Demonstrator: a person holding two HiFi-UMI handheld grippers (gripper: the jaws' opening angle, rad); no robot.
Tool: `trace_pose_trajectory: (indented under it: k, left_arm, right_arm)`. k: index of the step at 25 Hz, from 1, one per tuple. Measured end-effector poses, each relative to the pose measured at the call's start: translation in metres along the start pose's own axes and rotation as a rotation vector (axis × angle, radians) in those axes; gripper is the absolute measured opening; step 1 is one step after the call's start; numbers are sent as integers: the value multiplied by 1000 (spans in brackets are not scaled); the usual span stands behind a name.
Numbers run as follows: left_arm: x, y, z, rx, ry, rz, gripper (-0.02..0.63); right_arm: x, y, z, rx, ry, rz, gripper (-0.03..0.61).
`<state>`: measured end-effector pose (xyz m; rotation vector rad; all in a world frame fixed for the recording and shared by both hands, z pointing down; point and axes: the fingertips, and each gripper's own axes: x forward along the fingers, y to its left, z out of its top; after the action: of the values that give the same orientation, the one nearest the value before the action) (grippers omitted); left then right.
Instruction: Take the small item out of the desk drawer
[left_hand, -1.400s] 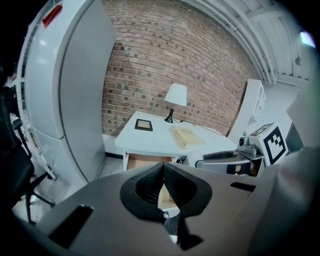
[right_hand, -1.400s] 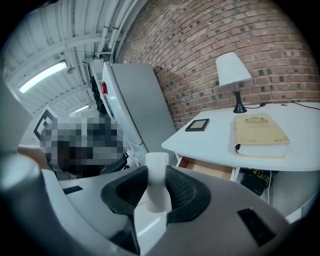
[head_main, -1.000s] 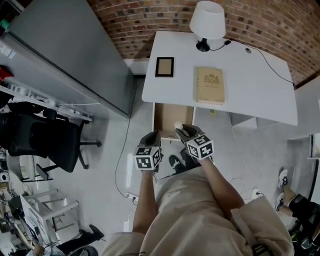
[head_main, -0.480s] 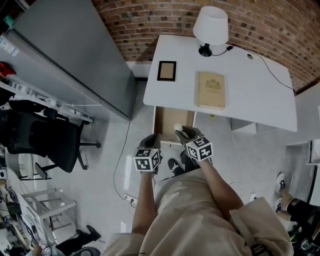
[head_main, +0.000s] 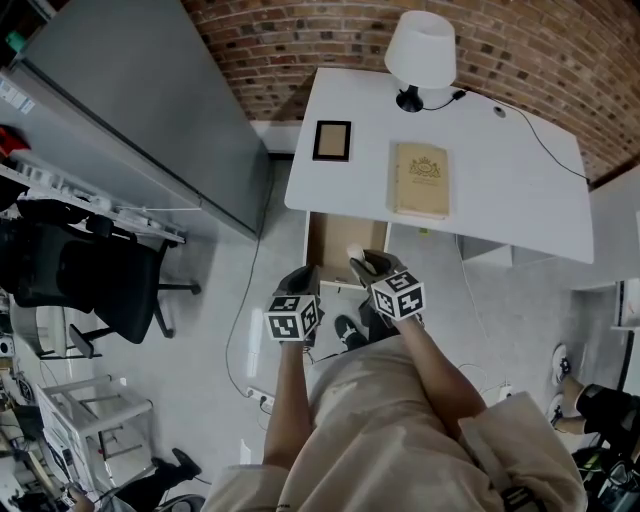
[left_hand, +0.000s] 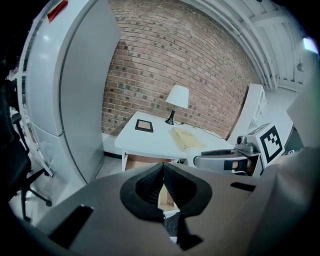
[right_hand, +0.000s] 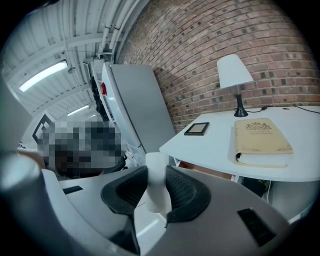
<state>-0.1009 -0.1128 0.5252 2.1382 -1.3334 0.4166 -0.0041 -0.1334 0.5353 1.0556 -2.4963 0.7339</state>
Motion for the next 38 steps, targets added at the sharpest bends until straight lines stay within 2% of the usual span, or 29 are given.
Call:
trace_pose_trajectory:
  k: [22,38]
  left_arm:
    - [-17,-2,-19,-8,13,7,17]
    - [-21,-2,-23,17,21,-4,17]
  right_arm:
    - [-3,4,-12,48,0,3,140]
    - [-2,11,-12,15,5,12,140]
